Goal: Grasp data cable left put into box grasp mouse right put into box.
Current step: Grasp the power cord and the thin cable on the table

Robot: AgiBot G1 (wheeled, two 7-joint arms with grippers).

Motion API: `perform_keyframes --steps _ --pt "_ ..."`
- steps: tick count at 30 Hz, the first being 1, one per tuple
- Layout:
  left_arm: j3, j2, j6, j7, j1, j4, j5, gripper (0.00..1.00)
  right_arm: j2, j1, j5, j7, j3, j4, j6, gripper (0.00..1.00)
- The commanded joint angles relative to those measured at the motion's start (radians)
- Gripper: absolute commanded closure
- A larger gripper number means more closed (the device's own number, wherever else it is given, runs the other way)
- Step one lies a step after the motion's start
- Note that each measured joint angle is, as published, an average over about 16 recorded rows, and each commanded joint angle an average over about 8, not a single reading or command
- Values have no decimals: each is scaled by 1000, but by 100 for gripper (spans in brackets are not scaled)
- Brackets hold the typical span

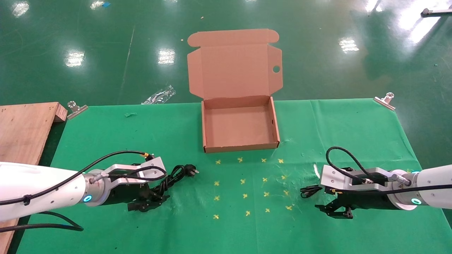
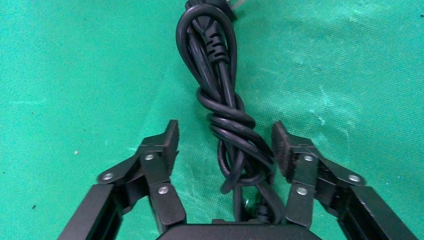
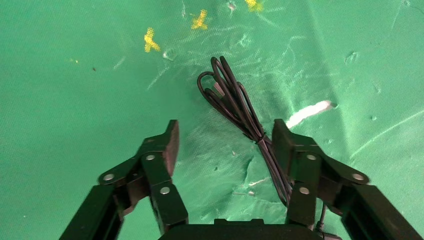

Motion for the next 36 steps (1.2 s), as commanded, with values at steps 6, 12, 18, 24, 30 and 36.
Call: perform_keyframes --steps 6,12,18,24,30,36 --pt "0 0 0 0 0 0 0 100 2 -1 2 1 1 2 -1 100" --pt "0 0 0 0 0 0 0 100 2 -1 3 1 1 3 -2 100" --pt "0 1 -1 1 0 2 0 100 3 -1 3 1 2 3 -2 46" --pt "1 5 -2 10 -5 17 -4 100 5 3 4 -1 3 5 -5 0" --pt "0 6 -3 19 -8 25 -9 100 11 20 -2 -9 4 0 -13 0" --pt "0 6 -3 20 -8 25 -10 100 9 28 -12 -26 1 -20 -9 0"
